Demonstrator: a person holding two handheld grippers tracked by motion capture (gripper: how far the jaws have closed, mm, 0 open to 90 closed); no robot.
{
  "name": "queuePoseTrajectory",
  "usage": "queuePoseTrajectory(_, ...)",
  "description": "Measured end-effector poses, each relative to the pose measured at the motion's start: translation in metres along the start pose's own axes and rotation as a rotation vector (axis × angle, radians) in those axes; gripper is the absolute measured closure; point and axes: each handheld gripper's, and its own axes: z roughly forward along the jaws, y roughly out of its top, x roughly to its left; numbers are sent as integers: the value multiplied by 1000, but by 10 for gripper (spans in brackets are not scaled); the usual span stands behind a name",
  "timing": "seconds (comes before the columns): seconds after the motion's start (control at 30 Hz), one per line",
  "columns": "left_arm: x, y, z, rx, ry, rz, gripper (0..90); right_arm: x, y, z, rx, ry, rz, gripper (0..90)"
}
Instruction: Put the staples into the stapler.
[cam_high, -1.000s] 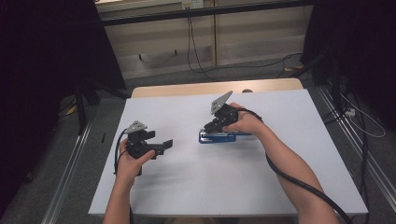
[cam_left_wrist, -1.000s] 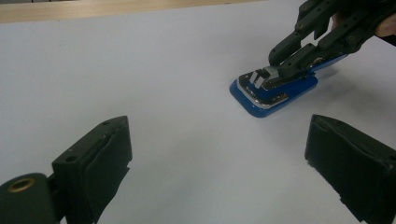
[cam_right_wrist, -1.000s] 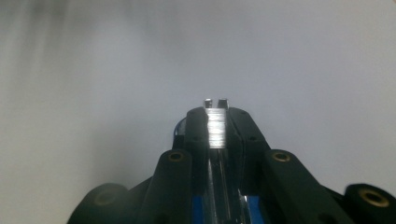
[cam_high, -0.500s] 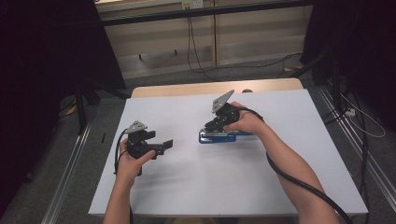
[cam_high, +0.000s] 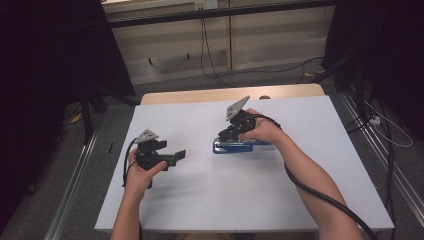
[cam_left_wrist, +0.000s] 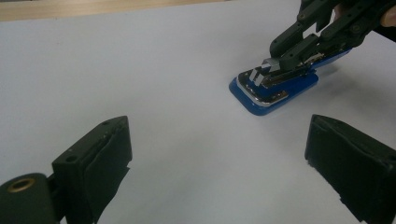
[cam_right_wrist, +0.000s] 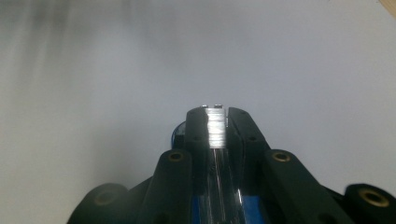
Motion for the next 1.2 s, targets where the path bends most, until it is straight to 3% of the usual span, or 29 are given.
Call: queuePoseTrajectory(1.2, 0, 0, 1, 5, -1, -3, 74, 0, -3, 8, 7, 0, -33, 793)
